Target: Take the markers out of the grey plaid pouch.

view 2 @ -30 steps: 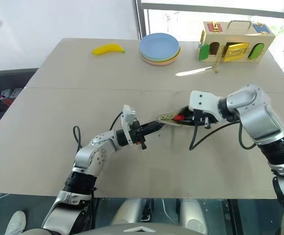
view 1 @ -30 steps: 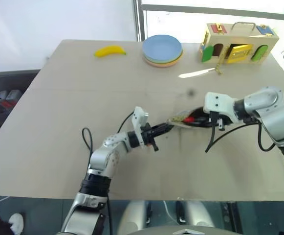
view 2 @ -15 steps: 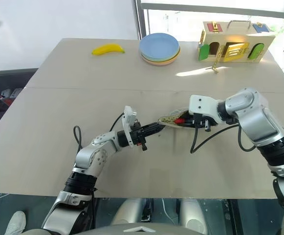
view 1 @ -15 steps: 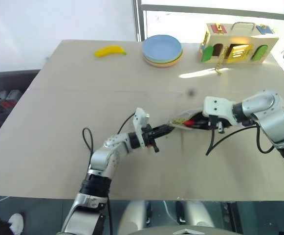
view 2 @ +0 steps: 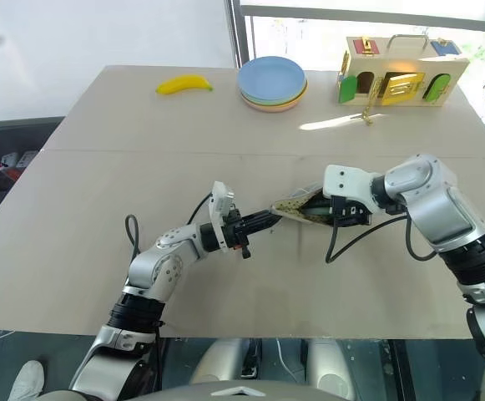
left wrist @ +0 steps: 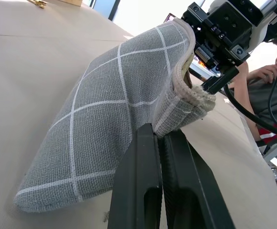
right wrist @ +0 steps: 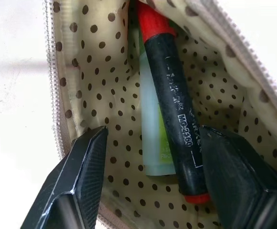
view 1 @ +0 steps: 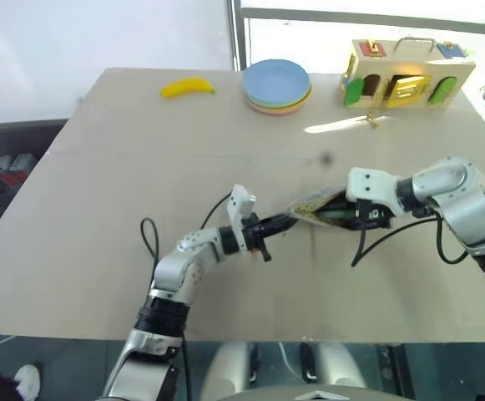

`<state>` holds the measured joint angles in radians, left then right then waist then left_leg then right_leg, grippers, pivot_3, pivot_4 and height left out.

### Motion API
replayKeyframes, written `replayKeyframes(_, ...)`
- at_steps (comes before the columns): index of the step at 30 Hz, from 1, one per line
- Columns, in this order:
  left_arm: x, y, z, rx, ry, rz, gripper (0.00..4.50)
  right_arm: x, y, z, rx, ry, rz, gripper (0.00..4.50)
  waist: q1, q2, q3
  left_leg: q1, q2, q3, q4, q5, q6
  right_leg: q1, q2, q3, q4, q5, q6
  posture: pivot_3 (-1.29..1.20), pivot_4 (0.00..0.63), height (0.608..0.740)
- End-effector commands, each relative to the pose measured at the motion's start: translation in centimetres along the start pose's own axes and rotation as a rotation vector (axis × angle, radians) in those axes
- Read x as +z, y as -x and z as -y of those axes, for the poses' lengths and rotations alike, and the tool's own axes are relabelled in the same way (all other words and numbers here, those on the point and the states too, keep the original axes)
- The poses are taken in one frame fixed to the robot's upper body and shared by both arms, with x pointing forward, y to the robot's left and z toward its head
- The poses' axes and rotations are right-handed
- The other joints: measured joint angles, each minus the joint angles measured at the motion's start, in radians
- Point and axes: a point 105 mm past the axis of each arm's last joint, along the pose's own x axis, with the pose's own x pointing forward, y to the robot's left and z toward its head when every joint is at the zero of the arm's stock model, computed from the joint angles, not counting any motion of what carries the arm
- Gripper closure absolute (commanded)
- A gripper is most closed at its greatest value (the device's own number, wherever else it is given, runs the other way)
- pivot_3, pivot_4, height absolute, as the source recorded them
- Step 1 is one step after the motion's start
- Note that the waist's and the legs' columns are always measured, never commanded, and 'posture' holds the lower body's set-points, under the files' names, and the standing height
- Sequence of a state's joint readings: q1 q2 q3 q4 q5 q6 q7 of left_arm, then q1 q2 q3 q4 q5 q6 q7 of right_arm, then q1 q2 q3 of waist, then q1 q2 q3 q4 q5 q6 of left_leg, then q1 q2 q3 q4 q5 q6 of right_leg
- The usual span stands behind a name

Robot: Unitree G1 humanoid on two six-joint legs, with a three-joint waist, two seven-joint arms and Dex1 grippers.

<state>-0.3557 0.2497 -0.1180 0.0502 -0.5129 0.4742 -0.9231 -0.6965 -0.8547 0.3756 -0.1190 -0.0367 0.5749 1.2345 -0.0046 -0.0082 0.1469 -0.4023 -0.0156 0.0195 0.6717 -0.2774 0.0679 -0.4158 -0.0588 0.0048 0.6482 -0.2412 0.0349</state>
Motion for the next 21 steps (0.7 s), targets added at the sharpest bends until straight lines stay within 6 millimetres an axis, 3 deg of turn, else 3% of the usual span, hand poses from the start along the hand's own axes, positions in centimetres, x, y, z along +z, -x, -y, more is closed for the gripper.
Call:
replayKeyframes(1,0.7,-0.13,0.6,-0.026,-0.029,0.02,4.5,0.1,0.47,0.54,-0.038,0.013,-0.001,1.35,0.0,0.0,0.0,0.0,0.0,0.0,0.0,0.0,0.0,0.0,0.0,0.0,0.0,0.0,0.0,0.0,0.15,0.74)
replayKeyframes(8,0.56,-0.13,0.61,-0.024,-0.031,0.016,4.5,-0.39,-0.26,0.6,-0.035,-0.08,0.017,1.35,0.0,0.0,0.0,0.0,0.0,0.0,0.0,0.0,0.0,0.0,0.0,0.0,0.0,0.0,0.0,0.0,0.15,0.74)
replayKeyframes(11,0.56,-0.03,0.56,-0.02,-0.033,0.016,4.5,-0.65,-0.29,0.64,-0.032,-0.089,0.009,2.12,0.0,0.0,0.0,0.0,0.0,0.0,0.0,0.0,0.0,0.0,0.0,0.0,0.0,0.0,0.0,0.0,0.15,0.74)
replayKeyframes(16,0.57,0.01,0.55,-0.017,-0.033,0.016,4.5,-0.64,-0.33,0.57,-0.029,-0.086,0.007,4.44,0.0,0.0,0.0,0.0,0.0,0.0,0.0,0.0,0.0,0.0,0.0,0.0,0.0,0.0,0.0,0.0,0.15,0.74)
replayKeyframes(21,0.57,0.01,0.53,-0.017,-0.034,0.017,4.5,-0.76,-0.27,0.63,-0.04,-0.075,-0.004,4.44,0.0,0.0,0.0,0.001,0.0,0.0,0.0,0.0,0.0,0.001,0.0,0.0,0.0,0.0,0.0,0.0,0.15,0.74)
